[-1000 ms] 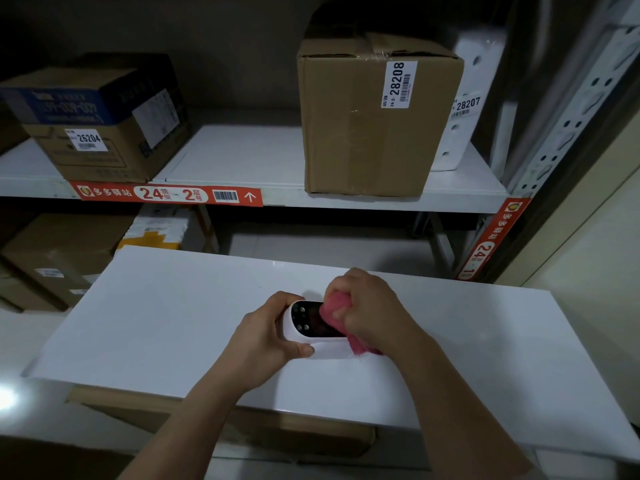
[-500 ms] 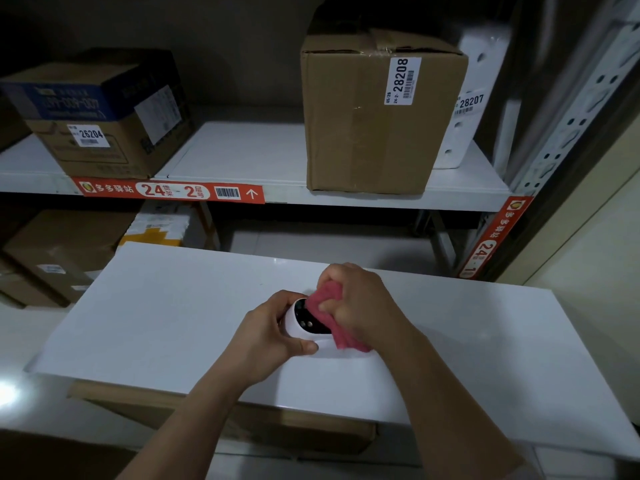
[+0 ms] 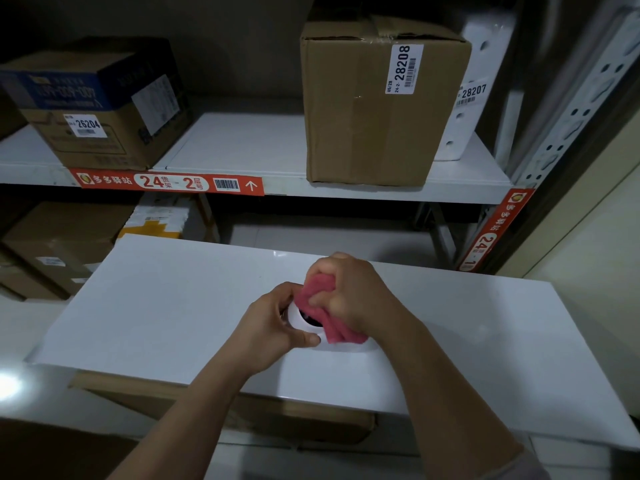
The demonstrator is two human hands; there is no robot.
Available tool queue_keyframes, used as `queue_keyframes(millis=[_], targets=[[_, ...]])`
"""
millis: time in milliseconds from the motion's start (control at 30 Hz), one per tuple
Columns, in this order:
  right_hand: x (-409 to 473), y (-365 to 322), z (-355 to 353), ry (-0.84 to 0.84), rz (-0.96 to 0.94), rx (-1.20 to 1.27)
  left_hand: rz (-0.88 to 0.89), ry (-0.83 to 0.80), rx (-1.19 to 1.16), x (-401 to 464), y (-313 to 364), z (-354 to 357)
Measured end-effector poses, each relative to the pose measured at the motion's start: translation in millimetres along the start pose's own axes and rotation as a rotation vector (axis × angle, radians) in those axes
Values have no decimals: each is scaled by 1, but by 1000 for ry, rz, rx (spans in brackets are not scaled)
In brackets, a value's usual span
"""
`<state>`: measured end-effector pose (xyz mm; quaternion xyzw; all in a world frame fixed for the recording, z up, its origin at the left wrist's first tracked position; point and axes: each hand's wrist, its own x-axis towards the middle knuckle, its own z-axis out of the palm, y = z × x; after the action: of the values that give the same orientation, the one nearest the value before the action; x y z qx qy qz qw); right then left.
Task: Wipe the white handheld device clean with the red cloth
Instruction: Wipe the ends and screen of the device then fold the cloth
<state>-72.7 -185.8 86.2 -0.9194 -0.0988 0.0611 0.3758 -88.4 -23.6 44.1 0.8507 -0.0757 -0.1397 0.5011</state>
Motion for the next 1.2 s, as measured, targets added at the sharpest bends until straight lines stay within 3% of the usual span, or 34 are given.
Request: queue_keyframes(millis=[133,300,467,700,800,933,1200], targets=[[-1,13,-4,80,85,-115,-12,-7,-11,1,-2,-1],[-9,4,-15,-172,50,51,13,-13,-4,1,-1,-1],[-1,-1,-1,2,-17,-9,17,-1,3,0,-2,1],[-3,37,-5,96,187,-168,-17,4,0,0,-5,0],[-6,39,-14,26,201,-247,-36,12,3,1,-6,0],[-9,33,-15,-110,173,-101,-61,6,12,1,-6,-2],[-6,49,-3,153,153,-298,-103,18,-4,1,-4,-2]])
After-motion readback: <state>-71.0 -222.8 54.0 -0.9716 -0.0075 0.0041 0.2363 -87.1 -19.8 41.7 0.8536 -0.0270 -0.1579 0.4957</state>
